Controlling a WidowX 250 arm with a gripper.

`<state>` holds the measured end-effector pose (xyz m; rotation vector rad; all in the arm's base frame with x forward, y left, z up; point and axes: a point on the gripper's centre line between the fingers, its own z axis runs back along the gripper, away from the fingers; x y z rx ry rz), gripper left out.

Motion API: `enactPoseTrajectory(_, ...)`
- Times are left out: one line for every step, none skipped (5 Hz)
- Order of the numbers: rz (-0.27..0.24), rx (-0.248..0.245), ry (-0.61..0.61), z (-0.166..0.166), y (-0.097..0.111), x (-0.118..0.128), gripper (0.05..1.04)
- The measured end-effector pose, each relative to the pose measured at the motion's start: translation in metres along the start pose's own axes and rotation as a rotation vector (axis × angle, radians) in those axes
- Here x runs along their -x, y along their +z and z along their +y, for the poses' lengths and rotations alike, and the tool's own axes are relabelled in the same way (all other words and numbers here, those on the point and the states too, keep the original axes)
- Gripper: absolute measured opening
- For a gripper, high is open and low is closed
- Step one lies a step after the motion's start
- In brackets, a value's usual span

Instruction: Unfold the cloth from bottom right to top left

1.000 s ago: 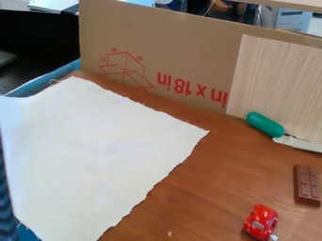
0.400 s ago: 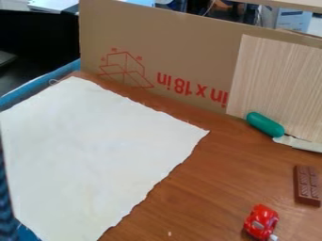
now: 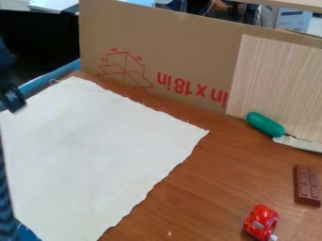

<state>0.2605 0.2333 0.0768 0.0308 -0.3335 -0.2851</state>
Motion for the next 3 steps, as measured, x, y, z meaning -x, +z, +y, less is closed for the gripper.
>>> enactPoseTrajectory(0.056,-0.022,-0.002,-0.017,-0.039,-0.014,1.0)
enactPoseTrajectory(0.085,-0.038,0.019,-0.031,-0.056,-0.019,0.999)
enactPoseTrajectory(0.112,-0.021,0.022,-0.049,-0.065,-0.02,1.0)
